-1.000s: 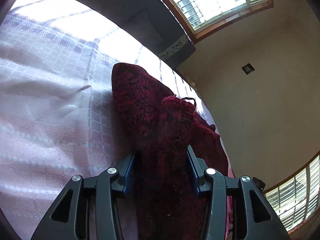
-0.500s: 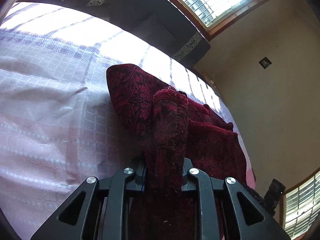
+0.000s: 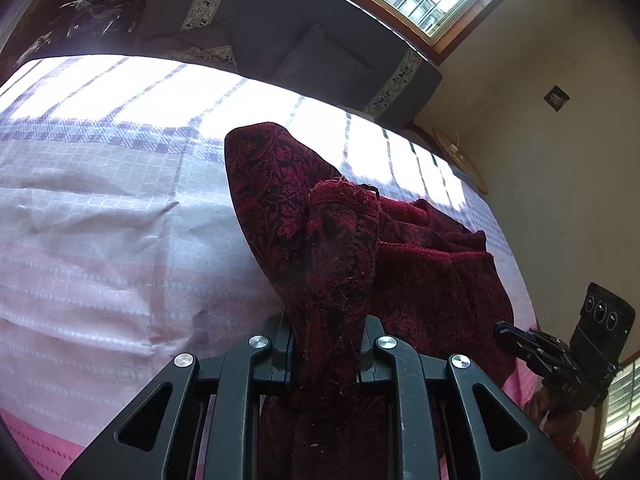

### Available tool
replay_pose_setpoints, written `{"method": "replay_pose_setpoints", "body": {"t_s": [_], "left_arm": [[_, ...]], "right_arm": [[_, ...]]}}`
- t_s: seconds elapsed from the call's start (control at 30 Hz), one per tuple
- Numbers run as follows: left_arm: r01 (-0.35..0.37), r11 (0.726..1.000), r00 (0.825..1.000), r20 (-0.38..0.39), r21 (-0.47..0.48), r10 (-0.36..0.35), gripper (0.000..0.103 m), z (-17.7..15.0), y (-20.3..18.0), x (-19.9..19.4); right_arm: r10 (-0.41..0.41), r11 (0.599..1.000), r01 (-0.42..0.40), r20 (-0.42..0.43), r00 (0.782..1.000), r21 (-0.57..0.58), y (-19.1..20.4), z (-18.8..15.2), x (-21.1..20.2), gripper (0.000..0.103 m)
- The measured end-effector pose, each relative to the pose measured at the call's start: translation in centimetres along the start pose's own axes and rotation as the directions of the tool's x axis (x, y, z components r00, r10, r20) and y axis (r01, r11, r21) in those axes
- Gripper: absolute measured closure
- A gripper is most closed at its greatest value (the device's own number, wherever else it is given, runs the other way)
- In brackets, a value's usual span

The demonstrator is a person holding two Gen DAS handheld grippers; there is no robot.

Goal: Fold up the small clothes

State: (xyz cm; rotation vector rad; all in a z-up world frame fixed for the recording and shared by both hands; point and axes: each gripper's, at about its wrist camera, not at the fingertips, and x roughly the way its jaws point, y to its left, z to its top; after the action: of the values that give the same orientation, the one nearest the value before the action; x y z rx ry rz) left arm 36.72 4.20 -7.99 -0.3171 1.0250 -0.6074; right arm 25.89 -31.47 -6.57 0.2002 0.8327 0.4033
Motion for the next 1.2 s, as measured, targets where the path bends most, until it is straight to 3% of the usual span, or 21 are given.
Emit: {"method": "replay_pose_setpoints", "body": {"t_s": [0.13, 0.23, 0.43, 0.5, 0.53, 0.57, 0.73, 0.9, 1.0, 1.13, 1.2], "left_arm": [[0.000, 1.000, 1.000, -0.018, 0.002, 0.000, 0.083, 0.1, -1.4, -1.2], [0.027, 1.000, 0.999, -0.037, 0.002, -0.027, 0.083, 0.3, -3.3, -2.2], [0.088, 0.996, 0.993, -0.078, 0.021, -0.086, 0.083, 0.8, -8.6, -2.6], [0.122, 0.992, 0.989, -0.088, -0.008, -0.123, 0.083, 1.1, -10.1, -2.4], [0.137, 0.990, 0.986, -0.092, -0.019, -0.138, 0.083, 1.3, -10.9, -2.2], [0.147, 0.989, 0.984, -0.095, -0.027, -0.149, 0.083, 1.4, -11.8, -2.1], [0.190, 0.972, 0.974, -0.102, -0.136, -0.204, 0.083, 2.3, -15.8, -0.2], [0.208, 0.937, 0.965, -0.098, -0.281, -0.243, 0.083, 1.7, -20.2, 3.7], [0.207, 0.938, 0.964, -0.107, -0.279, -0.245, 0.083, 0.9, -23.6, 6.9], [0.248, 0.925, 0.942, -0.150, -0.287, -0.299, 0.081, -0.3, -25.8, 12.2], [0.272, 0.902, 0.925, -0.168, -0.336, -0.342, 0.073, -1.0, -26.0, 14.2]], "right_arm": [[-0.018, 0.994, 0.030, -0.112, 0.994, 0.107, -2.7, 2.9, 7.0, 0.094], [0.045, 0.974, -0.006, -0.167, 0.985, 0.227, -4.5, 3.5, 10.5, 0.100], [0.191, 0.914, -0.129, -0.127, 0.973, 0.384, -7.1, 2.9, 11.2, 0.103], [0.231, 0.887, -0.175, -0.082, 0.970, 0.427, -7.9, 2.5, 10.5, 0.103], [0.249, 0.874, -0.206, -0.040, 0.968, 0.441, -8.3, 2.2, 9.6, 0.094], [0.247, 0.869, -0.219, -0.005, 0.969, 0.444, -8.5, 1.9, 8.4, 0.093], [0.295, 0.834, -0.311, 0.108, 0.949, 0.456, -10.3, -0.7, 2.8, 0.092], [0.288, 0.827, -0.335, 0.171, 0.942, 0.451, -12.9, -3.6, -2.1, 0.082], [0.249, 0.821, -0.314, 0.195, 0.949, 0.477, -15.4, -4.9, -4.0, 0.077], [0.267, 0.773, -0.347, 0.223, 0.938, 0.532, -18.9, -6.4, -5.4, 0.077], [0.289, 0.756, -0.370, 0.231, 0.929, 0.540, -19.6, -7.1, -5.6, 0.077]]}}
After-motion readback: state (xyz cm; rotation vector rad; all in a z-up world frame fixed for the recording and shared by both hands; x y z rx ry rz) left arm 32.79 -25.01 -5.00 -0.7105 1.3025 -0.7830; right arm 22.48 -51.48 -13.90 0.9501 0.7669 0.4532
